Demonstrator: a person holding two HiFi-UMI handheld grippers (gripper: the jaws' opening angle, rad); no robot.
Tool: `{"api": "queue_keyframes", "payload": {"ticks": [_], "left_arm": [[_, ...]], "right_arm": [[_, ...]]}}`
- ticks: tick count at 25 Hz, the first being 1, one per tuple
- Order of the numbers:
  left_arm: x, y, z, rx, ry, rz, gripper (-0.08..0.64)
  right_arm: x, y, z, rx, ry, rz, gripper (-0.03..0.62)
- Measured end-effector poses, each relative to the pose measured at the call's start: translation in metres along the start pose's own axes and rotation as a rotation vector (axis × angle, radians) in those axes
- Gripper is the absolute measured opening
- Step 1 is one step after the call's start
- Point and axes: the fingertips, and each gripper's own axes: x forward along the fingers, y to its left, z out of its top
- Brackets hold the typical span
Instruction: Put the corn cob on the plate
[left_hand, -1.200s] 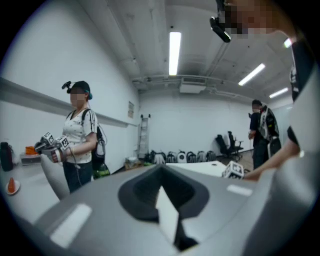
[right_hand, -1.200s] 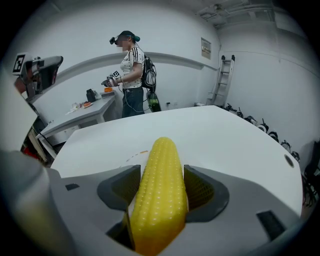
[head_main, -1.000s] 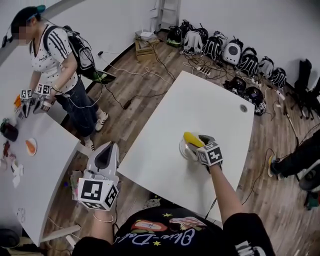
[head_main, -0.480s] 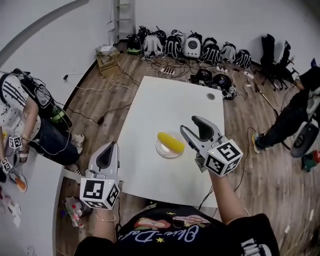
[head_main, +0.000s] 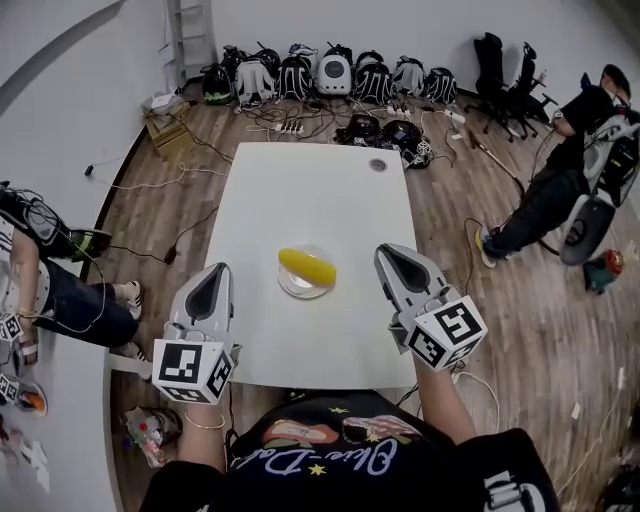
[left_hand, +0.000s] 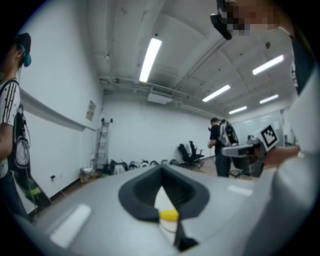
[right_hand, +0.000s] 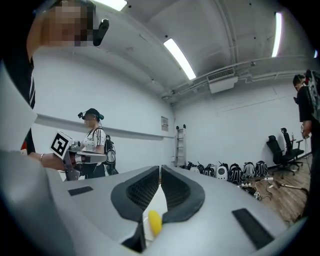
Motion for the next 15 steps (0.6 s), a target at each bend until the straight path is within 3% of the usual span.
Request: {"api": "queue_keyframes", "payload": {"ticks": [7, 15], "left_arm": [[0.002, -0.01, 0.005, 0.002, -0.004, -0.032, 0.001], [0.0, -0.012, 0.001, -0.004, 0.006, 0.004, 0.002]], "right_arm": [[-0.015, 0.003, 0.0, 0.017, -0.005, -0.02, 0.02], [-0.013, -0.015, -0.018, 0.05, 0.027, -0.015, 0.017]]}}
